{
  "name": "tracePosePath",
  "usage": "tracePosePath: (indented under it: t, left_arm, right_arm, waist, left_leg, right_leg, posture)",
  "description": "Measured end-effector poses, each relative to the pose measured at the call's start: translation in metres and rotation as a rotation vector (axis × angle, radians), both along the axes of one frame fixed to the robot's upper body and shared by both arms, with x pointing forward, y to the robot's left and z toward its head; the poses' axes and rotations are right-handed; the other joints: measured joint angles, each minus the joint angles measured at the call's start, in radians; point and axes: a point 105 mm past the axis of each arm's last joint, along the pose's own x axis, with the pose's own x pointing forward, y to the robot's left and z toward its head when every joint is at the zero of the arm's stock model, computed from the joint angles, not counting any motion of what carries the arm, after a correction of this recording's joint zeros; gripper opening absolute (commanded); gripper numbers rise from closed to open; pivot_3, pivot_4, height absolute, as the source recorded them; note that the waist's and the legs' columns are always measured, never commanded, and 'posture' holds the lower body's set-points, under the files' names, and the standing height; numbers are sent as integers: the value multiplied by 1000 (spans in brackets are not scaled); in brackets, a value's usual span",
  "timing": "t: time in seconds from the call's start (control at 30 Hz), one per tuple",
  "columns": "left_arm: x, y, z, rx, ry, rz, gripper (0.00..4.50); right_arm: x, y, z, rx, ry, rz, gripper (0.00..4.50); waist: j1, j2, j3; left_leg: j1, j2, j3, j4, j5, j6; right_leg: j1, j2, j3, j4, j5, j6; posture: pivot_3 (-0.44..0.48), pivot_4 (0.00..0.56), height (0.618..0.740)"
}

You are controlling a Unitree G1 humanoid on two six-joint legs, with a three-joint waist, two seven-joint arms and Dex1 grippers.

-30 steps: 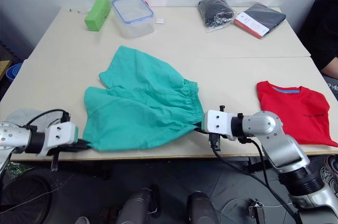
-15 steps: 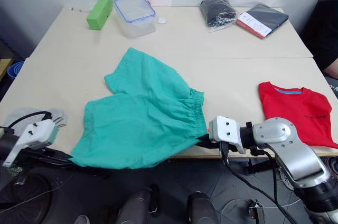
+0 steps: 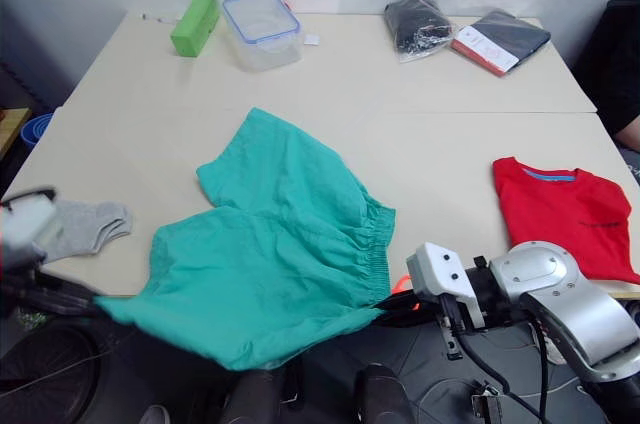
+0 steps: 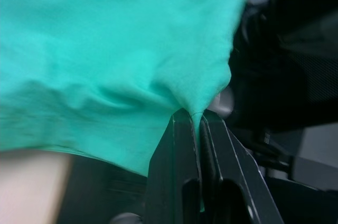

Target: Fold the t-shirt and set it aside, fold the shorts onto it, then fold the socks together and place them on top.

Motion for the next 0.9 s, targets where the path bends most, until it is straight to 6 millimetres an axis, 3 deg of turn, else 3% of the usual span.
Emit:
tracePosePath:
  t: [0.07, 0.13, 0.33, 0.43, 0.57, 0.77, 0.83, 0.9]
  left_arm:
    - [24, 0, 28, -91, -140, 11, 0]
    - [58, -7, 44, -207, -266, 7, 0]
    - [181, -44, 57, -295, -376, 176, 0]
    - [219, -67, 65, -241, -514, 253, 0]
    - [245, -88, 40, -156, -596, 303, 0]
    - [263, -102, 19, -44, -717, 345, 0]
    - [266, -97, 11, -3, -739, 375, 475]
    - [268, -94, 2, 20, -741, 397, 957]
  right_arm:
    - [10, 3, 17, 111, 42, -77, 25]
    - [23, 0, 27, 200, 93, -177, 25]
    - [55, -11, 36, 372, 242, -444, 25]
    - [72, -14, 31, 402, 293, -575, 25]
    - [89, -20, 19, 401, 323, -726, 25]
    - [114, -34, 6, 353, 281, -920, 25]
    - [117, -36, 3, 333, 269, -946, 0]
    - [118, -36, 0, 316, 262, -957, 613]
  waist:
    - [-1, 0, 0]
    - [5, 3, -2]
    - [38, -9, -1]
    - [32, -12, 0]
    - [11, -12, 0]
    - [-1, -12, 0]
    - [-3, -12, 0]
    - [-2, -12, 0]
  left_leg:
    - [0, 0, 1, 0, 1, -1]
    - [2, -1, 3, 0, 1, -1]
    - [-6, 0, 3, 14, 2, 0]
    - [-9, -1, 4, 17, 0, 5]
    - [-9, -2, 6, 16, -1, 5]
    - [-21, -1, 6, 20, 1, 4]
    - [-21, -1, 6, 19, 1, 4]
    - [-21, -1, 6, 19, 1, 4]
  right_leg:
    - [0, 1, 1, 1, 0, 0]
    - [0, 2, 2, 4, 0, 1]
    - [-6, 2, 2, 12, 0, 1]
    - [-6, -3, 2, 11, 1, 4]
    - [-8, -4, 2, 11, 1, 5]
    - [-22, -4, 1, 19, 1, 5]
    - [-23, -3, 1, 19, 1, 5]
    - [-23, -3, 1, 19, 1, 5]
  posture:
    - [0, 150, 740]
    - [0, 150, 740]
    - [0, 150, 740]
    - [0, 150, 740]
    - [0, 150, 740]
    - [0, 150, 740]
    - [0, 150, 740]
    - [0, 150, 740]
